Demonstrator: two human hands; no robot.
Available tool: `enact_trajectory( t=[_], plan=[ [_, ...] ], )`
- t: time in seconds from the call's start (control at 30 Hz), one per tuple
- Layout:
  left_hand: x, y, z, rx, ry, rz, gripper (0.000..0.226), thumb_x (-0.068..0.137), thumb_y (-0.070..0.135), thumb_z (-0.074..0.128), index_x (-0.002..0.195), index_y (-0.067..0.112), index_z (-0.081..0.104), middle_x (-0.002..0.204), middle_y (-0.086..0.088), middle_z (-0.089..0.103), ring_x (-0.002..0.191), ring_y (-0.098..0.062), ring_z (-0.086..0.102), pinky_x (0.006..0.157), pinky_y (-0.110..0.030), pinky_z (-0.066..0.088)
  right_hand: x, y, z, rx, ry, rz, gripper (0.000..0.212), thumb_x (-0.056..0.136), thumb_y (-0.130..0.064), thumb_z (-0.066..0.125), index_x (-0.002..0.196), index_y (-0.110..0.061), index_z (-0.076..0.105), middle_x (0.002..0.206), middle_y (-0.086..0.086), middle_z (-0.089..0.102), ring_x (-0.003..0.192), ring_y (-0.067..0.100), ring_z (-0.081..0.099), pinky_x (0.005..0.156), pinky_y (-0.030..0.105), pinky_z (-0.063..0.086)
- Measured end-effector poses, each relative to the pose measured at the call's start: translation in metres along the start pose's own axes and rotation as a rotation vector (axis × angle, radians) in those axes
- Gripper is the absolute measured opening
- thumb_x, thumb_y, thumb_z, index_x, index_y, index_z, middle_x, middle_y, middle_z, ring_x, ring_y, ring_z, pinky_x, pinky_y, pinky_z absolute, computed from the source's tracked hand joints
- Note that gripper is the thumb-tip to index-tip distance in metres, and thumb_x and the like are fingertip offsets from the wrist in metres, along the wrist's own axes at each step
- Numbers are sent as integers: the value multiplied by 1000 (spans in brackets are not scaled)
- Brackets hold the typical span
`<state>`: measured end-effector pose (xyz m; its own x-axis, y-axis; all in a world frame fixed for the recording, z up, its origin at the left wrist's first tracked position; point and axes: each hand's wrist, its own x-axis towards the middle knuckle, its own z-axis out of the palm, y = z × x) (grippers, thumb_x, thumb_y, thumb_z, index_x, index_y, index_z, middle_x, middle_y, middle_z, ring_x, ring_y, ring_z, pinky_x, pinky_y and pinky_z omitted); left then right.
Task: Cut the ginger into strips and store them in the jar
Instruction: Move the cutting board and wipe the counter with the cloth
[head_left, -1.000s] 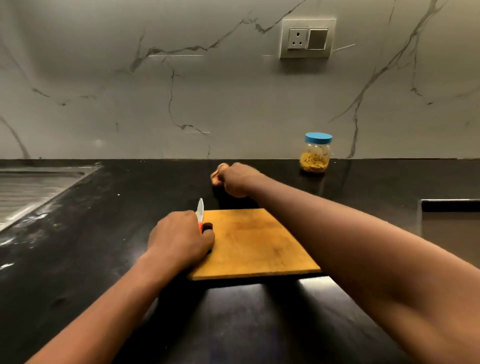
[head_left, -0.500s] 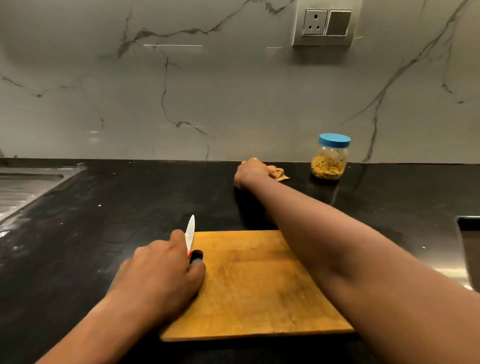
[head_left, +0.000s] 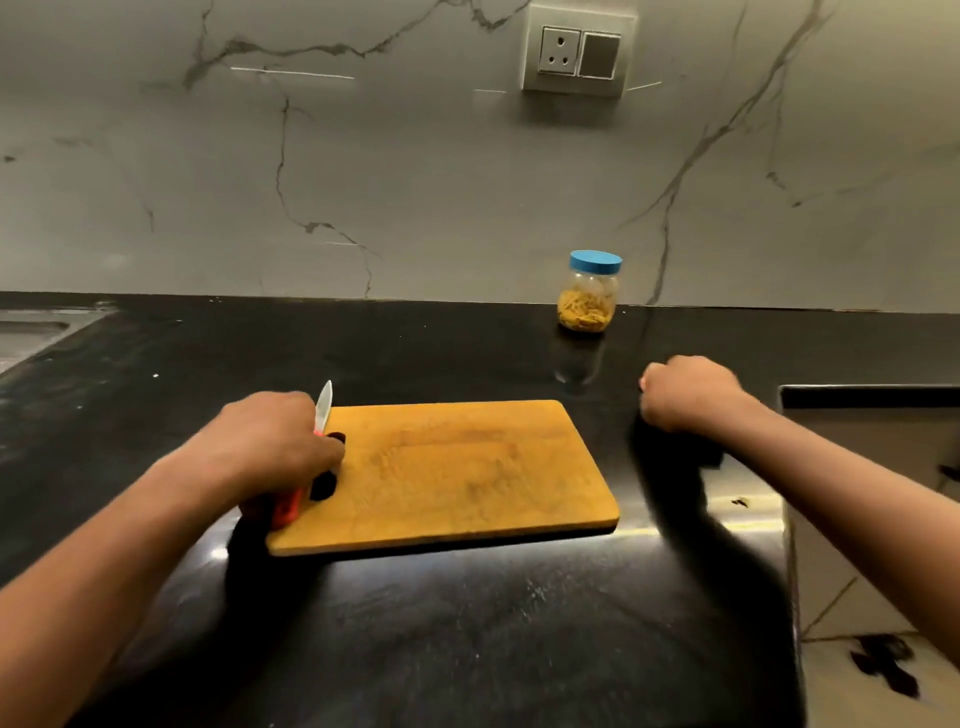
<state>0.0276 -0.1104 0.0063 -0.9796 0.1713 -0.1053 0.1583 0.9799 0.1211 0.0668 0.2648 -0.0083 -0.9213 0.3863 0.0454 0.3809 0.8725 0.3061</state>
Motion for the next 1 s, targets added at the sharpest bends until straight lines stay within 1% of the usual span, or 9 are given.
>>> enact_trajectory(
  t=[0.1,0.2,0.37,0.43,0.53,0.67,0.8,0.9,1.0],
  plan=[
    [2,-1,-4,-68,-40,0,22,86,35,66,86,14,60,82,-4,66,70,-19,67,47,-26,42,-17,27,0,-3,10,-11,28,95,-29,37,95,-13,60,109,16,65,97,33,61,79,35,48],
    [4,-1,-4,-91,-58,18,24,84,34,69,88,13,59,82,-5,66,68,-19,67,46,-24,43,-5,10,-23,105,165,-135,28,98,-24,37,114,-14,57,119,14,61,99,32,58,78,35,43],
    [-2,-4,-8,-74,-85,16,22,85,37,67,90,17,59,84,-2,66,71,-16,66,50,-24,47,58,-109,-66,335,167,-469,35,95,-23,47,127,-34,53,110,3,64,89,19,59,75,31,45],
    [-5,-6,-8,-62,-99,14,23,88,40,65,91,19,56,87,0,63,72,-12,63,54,-23,48,79,-159,-71,333,133,-531,36,95,-23,47,129,-34,53,103,4,64,80,16,57,67,29,43],
    [-6,-7,-7,-53,-115,5,24,90,43,63,93,21,54,87,2,60,71,-10,58,52,-21,40,92,-201,-63,268,-9,-556,39,97,-35,43,135,-30,49,115,7,60,90,19,56,73,31,44],
    [0,-7,-8,-61,-111,-3,22,88,40,65,93,20,56,86,0,63,72,-12,62,52,-22,42,68,-160,-52,270,9,-572,41,99,-43,36,139,-38,43,124,8,59,103,25,56,81,33,42],
    [7,-6,-11,-90,-114,4,20,87,32,69,91,15,59,80,-5,69,63,-18,72,48,-25,52,26,-78,-32,287,-7,-522,40,98,-46,36,138,-47,39,122,5,62,92,20,58,81,31,44],
    [7,-3,-13,-114,-105,8,17,87,23,68,89,8,61,69,-11,71,51,-22,71,49,-30,58,-2,-28,-13,278,-31,-456,40,97,-46,37,136,-55,35,125,1,62,98,21,60,89,37,46],
    [5,-2,-14,-120,-94,6,16,87,19,69,87,5,61,66,-14,70,48,-23,70,51,-34,60,-30,8,-8,272,-25,-419,42,98,-39,41,135,-57,36,122,1,63,89,16,61,83,32,46]
  ],
)
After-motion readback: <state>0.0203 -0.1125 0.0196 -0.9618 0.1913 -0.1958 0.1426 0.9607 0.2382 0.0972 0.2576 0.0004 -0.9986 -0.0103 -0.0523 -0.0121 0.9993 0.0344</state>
